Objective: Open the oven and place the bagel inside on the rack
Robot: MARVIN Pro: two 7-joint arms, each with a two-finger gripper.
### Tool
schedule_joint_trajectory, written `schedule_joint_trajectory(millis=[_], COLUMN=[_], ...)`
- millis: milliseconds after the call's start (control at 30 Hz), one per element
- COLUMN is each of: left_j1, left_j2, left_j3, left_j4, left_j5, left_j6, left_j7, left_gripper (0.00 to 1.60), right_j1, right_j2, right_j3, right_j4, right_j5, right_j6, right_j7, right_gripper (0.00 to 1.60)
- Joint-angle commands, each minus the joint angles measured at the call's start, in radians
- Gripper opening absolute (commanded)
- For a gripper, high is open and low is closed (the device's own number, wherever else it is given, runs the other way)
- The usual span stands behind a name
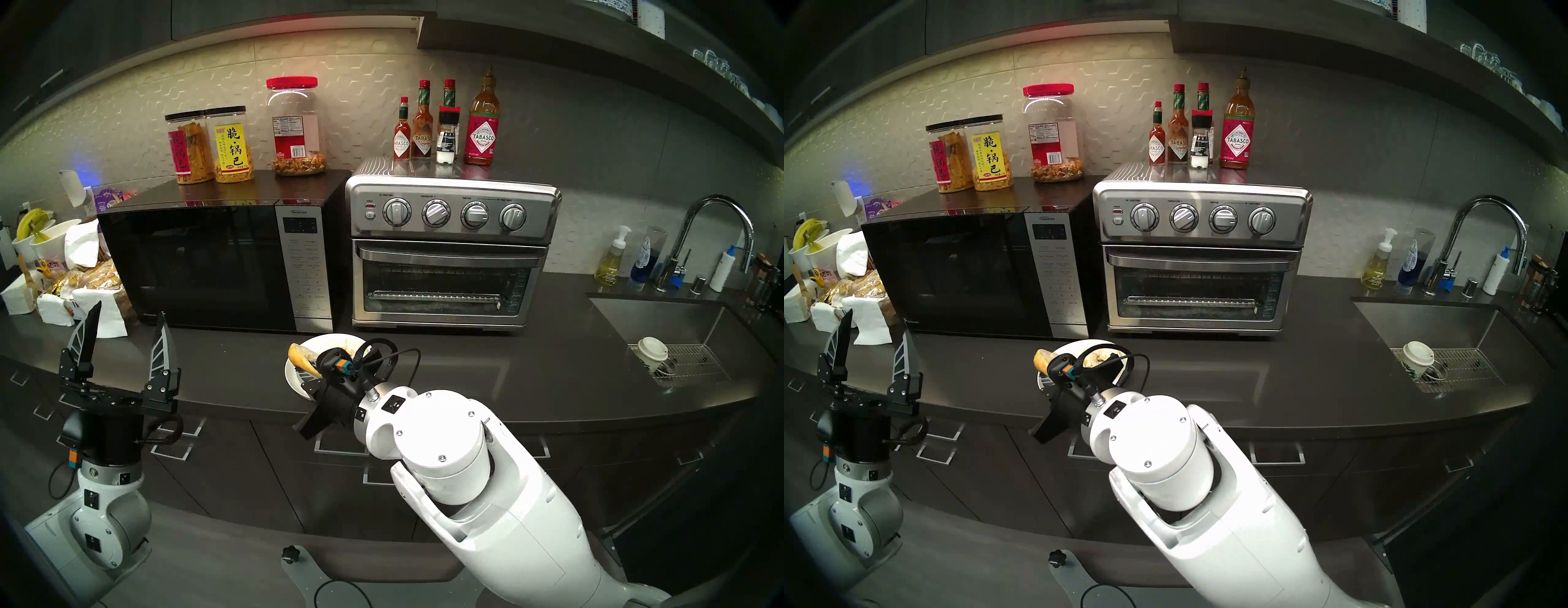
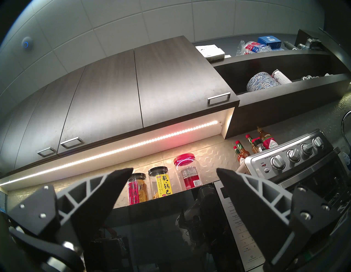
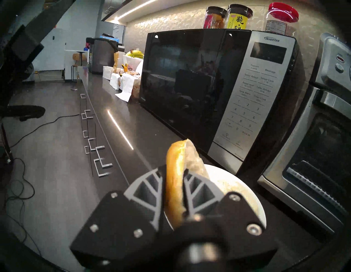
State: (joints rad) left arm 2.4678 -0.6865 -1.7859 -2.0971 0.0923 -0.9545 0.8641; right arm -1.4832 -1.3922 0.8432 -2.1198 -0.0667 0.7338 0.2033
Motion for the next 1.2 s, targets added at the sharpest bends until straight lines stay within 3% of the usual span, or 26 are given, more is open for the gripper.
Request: schedule_joint_trajectory(millis=[0, 567, 1167], left_j1=[-0.001, -0.001, -0.001], left_j2=[0.0, 0.0, 0.0], left_j3=[-0.006, -0.006, -0.007], left_j4=[-0.008, -0.008, -0.008], left_j5=[0.001, 0.001, 0.001], left_j6=[-0.001, -0.001, 0.0], left_j7=[0.001, 0.001, 0.001], left_gripper=[1.6, 1.6, 1.6], right_j1=[0.018, 0.04, 0.062], right_j2=[-0.001, -0.03, -0.048], right_j3=[-0.016, -0.011, -0.018], right_j4=[-0.052, -0.053, -0.01], right_j5=[0.108, 0.337, 0.518], right_j6=[0.041, 0.08, 0.048], right_j7=[-0.076, -0.252, -0.44], right_gripper=[0.35, 0.31, 0.26])
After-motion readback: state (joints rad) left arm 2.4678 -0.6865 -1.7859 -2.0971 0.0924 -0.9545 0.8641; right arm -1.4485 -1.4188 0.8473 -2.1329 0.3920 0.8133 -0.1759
